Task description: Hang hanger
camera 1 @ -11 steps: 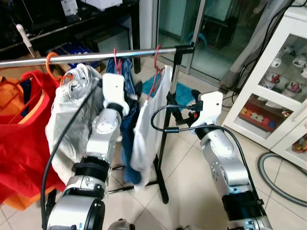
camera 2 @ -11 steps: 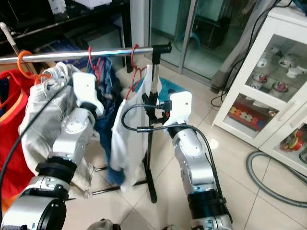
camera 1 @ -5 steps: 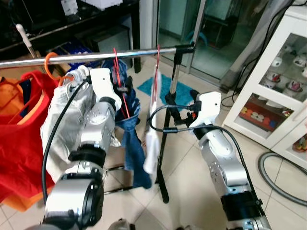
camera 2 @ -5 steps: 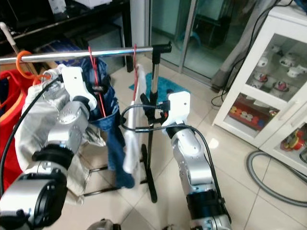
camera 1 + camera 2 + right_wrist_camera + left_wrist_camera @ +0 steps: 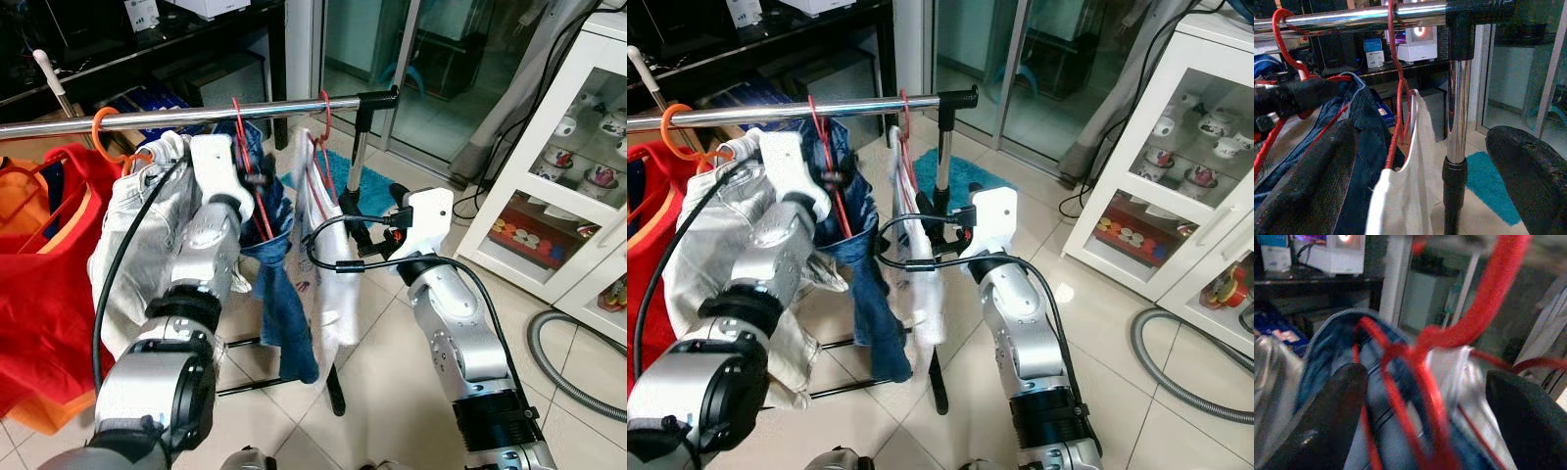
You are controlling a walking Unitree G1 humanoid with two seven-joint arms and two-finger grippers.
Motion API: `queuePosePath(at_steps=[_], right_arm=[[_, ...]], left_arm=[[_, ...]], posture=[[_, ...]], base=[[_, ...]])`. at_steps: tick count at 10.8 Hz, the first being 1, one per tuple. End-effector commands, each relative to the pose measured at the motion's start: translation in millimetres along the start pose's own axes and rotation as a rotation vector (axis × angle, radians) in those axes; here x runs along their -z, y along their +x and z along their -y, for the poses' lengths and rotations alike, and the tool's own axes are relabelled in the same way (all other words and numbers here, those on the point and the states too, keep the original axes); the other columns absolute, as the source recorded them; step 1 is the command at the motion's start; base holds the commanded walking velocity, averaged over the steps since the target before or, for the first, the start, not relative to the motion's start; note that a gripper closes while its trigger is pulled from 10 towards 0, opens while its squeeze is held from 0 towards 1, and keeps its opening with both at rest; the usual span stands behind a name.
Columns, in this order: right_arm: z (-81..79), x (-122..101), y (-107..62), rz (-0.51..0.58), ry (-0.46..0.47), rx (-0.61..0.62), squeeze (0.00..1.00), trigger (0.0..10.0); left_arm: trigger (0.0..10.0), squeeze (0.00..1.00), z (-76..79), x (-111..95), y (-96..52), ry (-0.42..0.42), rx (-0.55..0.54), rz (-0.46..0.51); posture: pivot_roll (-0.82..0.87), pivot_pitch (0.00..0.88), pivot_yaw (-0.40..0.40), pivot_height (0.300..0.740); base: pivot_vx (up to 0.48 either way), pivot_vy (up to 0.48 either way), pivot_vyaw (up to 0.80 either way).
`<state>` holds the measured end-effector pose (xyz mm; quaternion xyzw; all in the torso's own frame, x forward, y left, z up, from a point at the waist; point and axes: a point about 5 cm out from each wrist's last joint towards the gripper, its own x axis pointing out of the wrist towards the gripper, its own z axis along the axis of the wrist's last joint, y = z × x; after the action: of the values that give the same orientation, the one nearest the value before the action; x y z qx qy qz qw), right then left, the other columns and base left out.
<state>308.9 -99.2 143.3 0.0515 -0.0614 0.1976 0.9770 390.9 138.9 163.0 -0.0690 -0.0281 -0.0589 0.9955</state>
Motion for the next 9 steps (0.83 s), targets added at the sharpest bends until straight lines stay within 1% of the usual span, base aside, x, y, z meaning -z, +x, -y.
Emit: queuePosePath(at_steps=[1,2,3,4,5,6,8,9], right_arm=[[1.1,2,-1.7,-0.017,-0.001,0.002,0.00,10.0],[0.5,3,-2.3,-0.020,0.000,0.001,0.00,10.0],[-0.1,4,-2.5,-0.023,0.000,0.000,0.00,10.0],[-0.8,5,-2.8,-0.027,0.003,0.000,0.00,10.0],[-1.2,5,-3.4,-0.029,0.004,0.000,0.00,10.0],[-1.2,6,-4.0,-0.031,0.005,0.001,0.00,10.0],[-0.8,6,-5.1,-0.037,0.003,0.004,0.00,10.0],[-0.5,7,-5.3,-0.041,0.001,0.003,0.00,10.0]], left_arm=[[0.0,0.00,6.9,-6,4.0,0.019,0.041,0.017],[0.0,0.00,10.0,-10,6.3,0.035,0.056,0.026],[0.0,0.00,13.1,-13,8.4,0.034,0.069,0.023],[0.0,0.00,14.1,-11,10.8,-0.013,0.051,-0.008],[0.0,0.00,10.7,-6,11.7,-0.090,0.001,-0.054],[0.0,0.00,8.6,-3,11.4,-0.144,-0.025,-0.074],[0.0,0.00,9.1,1,10.8,-0.200,-0.033,-0.100],[0.0,0.00,12.7,0,11.5,-0.188,-0.013,-0.093]], posture=[[0.01,0.007,0.041,0.740],[0.01,0.009,0.042,0.740],[0.01,0.010,0.043,0.740],[0.01,0.012,0.045,0.740],[0.01,0.014,0.047,0.740],[0.00,0.016,0.048,0.740],[0.00,0.019,0.048,0.740],[0.00,0.020,0.045,0.740]], base=[[0.000,0.000,0.00],[0.000,0.000,0.00],[0.000,0.000,0.00],[0.000,0.000,0.00],[0.000,0.000,0.00],[0.000,0.000,0.00],[0.000,0.000,0.00],[0.000,0.000,0.00]])
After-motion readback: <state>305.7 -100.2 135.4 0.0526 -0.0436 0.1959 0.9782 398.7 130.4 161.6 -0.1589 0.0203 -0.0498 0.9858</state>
